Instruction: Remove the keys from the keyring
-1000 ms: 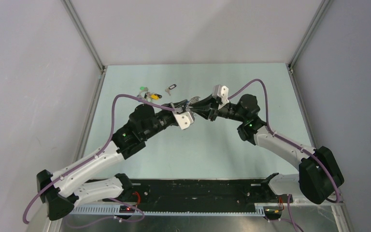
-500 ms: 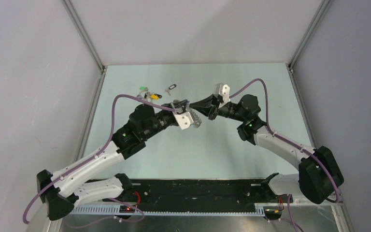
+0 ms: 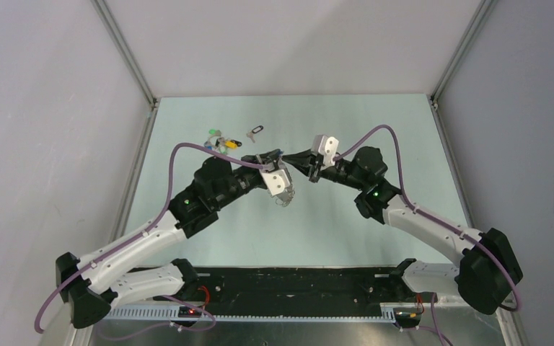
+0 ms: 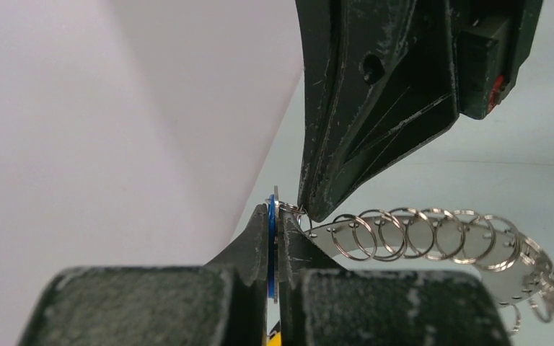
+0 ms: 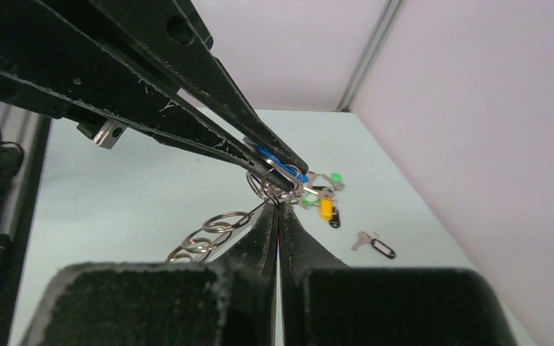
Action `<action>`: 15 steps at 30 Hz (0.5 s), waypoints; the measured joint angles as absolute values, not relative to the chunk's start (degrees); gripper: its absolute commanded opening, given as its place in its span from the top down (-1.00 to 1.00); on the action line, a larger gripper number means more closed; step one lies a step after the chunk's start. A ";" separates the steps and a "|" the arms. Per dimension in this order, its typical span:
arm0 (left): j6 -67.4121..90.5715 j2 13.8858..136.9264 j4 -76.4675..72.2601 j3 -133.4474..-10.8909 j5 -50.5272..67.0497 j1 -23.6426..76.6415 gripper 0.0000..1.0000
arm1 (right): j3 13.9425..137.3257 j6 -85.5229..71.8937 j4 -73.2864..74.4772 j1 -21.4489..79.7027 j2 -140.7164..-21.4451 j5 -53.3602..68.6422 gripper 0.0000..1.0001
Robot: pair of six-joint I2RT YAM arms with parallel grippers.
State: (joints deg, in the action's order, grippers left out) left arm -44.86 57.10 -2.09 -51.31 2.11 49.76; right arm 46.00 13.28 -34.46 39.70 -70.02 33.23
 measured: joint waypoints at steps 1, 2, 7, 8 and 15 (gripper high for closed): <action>-45.06 57.14 -2.11 -51.31 2.11 49.76 1.00 | 46.00 14.52 -33.80 40.10 -69.65 32.18 1.00; -45.12 57.23 -2.20 -51.31 2.04 49.76 1.00 | 46.00 16.10 -33.01 40.71 -69.21 30.94 1.00; -45.34 57.89 -2.39 -51.31 1.67 49.76 0.99 | 46.00 25.50 -29.32 43.53 -67.61 25.02 1.00; -45.41 58.00 -2.39 -51.31 1.63 49.76 1.00 | 46.00 27.00 -28.77 43.92 -67.46 24.29 1.00; -45.58 58.87 -2.39 -51.31 1.54 50.00 1.00 | 46.44 37.82 -23.18 46.63 -65.58 19.44 0.97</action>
